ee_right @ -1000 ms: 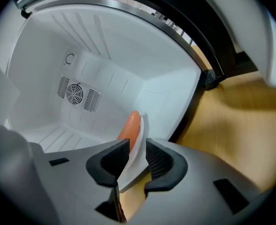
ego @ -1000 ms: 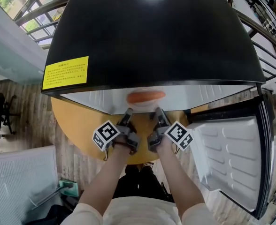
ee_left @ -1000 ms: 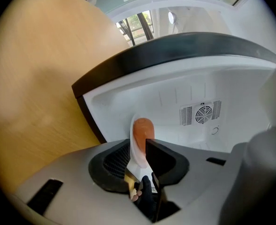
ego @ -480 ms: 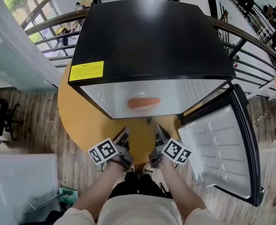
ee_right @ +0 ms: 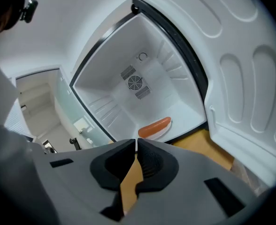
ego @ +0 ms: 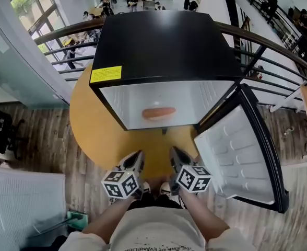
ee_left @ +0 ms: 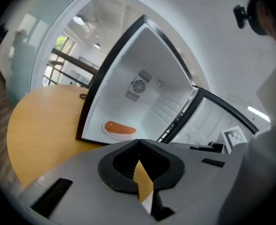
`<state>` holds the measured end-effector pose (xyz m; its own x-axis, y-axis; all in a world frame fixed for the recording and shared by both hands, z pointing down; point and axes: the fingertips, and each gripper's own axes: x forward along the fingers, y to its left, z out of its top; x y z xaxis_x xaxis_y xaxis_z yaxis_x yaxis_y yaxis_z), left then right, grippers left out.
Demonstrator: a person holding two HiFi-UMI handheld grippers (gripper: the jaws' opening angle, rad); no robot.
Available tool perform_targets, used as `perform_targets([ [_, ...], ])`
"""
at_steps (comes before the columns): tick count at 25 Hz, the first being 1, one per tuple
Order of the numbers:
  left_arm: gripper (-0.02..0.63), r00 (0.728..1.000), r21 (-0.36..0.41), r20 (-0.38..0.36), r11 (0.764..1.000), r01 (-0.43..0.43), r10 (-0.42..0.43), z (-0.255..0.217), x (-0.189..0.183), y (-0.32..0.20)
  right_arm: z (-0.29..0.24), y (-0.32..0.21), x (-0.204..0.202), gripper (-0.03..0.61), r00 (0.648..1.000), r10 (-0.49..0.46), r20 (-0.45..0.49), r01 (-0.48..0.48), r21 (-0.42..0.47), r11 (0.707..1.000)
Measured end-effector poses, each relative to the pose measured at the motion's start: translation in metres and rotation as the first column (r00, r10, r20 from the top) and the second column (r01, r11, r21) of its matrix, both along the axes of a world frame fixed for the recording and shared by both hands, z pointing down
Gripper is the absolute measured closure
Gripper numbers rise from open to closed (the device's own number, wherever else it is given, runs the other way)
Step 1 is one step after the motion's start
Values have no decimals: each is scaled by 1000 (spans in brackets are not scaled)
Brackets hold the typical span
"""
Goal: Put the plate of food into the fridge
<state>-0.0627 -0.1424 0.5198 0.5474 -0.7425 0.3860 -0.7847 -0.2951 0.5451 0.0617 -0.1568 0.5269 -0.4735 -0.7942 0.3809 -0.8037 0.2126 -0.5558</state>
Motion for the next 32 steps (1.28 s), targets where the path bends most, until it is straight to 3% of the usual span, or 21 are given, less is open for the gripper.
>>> perform_targets([
  [3,590,995,38,91,998,-43,40,-11,5,22,-9,20,-8,543,994,-44,-97,45,18,999],
  [9,590,983,23,177,998,-61,56,-9,8,55,-18,60,-29,543,974,-151,-172,159,33,987],
  [20,589,973,44,209,993,-109,98,-10,20,65,-21,79,-36,552,954,-147,-263,170,67,983],
  [32,589,963,31,240,990,-136,125,-3,24,75,-18,86,-38,554,948,-166,-272,186,51,981],
])
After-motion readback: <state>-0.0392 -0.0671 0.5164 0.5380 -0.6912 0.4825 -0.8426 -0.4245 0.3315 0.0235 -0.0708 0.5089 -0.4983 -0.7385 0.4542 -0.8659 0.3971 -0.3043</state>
